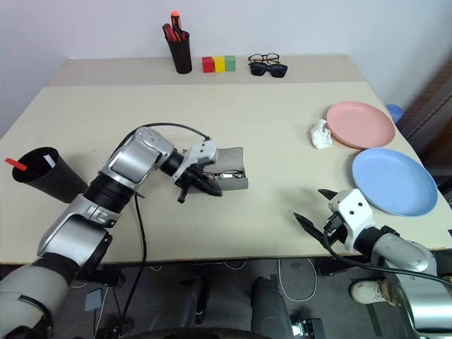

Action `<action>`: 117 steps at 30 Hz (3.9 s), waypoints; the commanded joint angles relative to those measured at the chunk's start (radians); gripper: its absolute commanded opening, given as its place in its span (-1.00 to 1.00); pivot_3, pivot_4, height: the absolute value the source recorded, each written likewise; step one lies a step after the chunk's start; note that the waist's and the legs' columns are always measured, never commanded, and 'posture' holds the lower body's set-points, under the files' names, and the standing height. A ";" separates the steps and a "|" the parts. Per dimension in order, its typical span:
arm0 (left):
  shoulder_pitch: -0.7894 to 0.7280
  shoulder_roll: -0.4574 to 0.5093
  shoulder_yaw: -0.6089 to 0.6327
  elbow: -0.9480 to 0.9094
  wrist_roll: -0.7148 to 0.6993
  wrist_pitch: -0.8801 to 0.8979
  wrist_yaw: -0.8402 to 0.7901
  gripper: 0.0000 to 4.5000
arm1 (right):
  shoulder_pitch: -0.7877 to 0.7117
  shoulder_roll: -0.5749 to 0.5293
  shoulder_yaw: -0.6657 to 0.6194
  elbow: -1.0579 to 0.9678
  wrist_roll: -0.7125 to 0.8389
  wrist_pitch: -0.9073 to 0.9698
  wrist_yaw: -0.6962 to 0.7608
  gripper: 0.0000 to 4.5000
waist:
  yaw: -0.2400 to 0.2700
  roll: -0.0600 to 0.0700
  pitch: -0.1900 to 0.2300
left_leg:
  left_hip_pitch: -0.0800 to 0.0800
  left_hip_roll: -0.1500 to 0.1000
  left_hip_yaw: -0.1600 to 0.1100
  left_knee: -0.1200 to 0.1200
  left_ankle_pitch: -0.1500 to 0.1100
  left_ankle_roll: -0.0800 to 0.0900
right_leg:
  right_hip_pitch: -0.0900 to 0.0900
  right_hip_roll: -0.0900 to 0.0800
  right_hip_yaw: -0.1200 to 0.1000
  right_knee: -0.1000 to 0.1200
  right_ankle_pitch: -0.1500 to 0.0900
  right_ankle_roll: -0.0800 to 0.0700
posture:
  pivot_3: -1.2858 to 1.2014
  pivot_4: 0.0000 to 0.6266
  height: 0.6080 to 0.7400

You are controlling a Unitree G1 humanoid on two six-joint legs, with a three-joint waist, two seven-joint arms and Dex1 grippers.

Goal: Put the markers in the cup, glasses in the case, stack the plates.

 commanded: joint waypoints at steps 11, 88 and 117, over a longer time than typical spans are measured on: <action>-0.353 -0.128 0.003 0.699 0.271 -0.522 0.673 -0.98 | -0.053 0.007 -0.006 -0.001 0.013 -0.003 -0.015 1.00 | -0.004 0.000 0.000 | 0.001 -0.001 0.001 -0.001 0.000 0.000 | 0.000 0.000 0.000 -0.001 0.002 0.006 | 0.03 -0.52 1.00; 0.115 -0.029 0.034 -0.457 -0.206 0.093 0.275 1.00 | -0.401 -0.075 -0.024 0.716 -0.089 0.026 -0.058 0.01 | -0.012 0.003 -0.001 | 0.003 -0.001 0.003 0.000 0.000 0.000 | 0.002 -0.001 0.002 0.001 0.002 -0.001 | 0.03 -0.52 1.00; 0.104 0.039 0.099 -0.427 -0.274 0.152 0.425 1.00 | -1.059 -0.162 0.175 1.281 -0.291 -0.363 0.027 -0.97 | -0.018 0.005 0.000 | 0.003 -0.001 0.005 -0.002 0.000 0.000 | 0.001 0.000 0.003 -0.001 0.004 0.002 | 0.03 -0.52 1.00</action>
